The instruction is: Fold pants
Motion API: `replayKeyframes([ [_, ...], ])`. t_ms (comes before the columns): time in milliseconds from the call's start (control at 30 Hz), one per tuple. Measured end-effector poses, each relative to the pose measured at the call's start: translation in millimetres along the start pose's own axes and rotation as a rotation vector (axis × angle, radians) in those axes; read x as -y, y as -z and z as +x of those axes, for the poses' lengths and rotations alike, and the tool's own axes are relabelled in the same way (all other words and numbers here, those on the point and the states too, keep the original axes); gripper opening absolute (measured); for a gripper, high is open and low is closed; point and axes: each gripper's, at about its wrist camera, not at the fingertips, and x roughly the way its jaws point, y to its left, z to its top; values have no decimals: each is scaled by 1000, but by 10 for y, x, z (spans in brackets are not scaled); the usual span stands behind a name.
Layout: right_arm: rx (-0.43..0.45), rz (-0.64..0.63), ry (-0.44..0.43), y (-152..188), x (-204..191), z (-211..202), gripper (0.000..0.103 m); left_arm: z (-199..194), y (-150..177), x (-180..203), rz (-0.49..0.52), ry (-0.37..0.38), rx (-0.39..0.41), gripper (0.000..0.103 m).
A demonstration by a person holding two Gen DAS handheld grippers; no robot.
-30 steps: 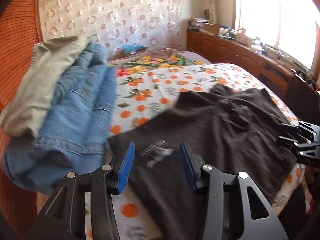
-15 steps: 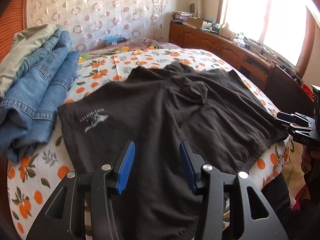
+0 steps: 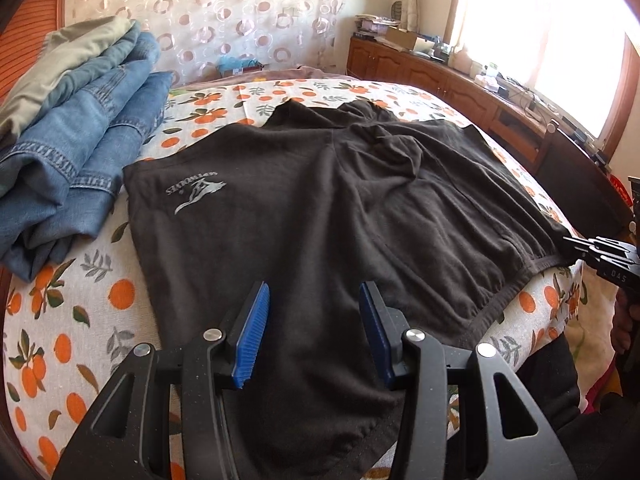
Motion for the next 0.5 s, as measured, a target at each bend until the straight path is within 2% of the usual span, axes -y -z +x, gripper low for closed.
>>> replayKeyframes([
  [267, 98, -66, -48, -377, -284, -65, 5, -213, 17, -219, -41, -40, 36, 48],
  [500, 133, -172, -153, -657, -783, 30, 5, -349, 42, -416, -70, -75, 59, 48],
])
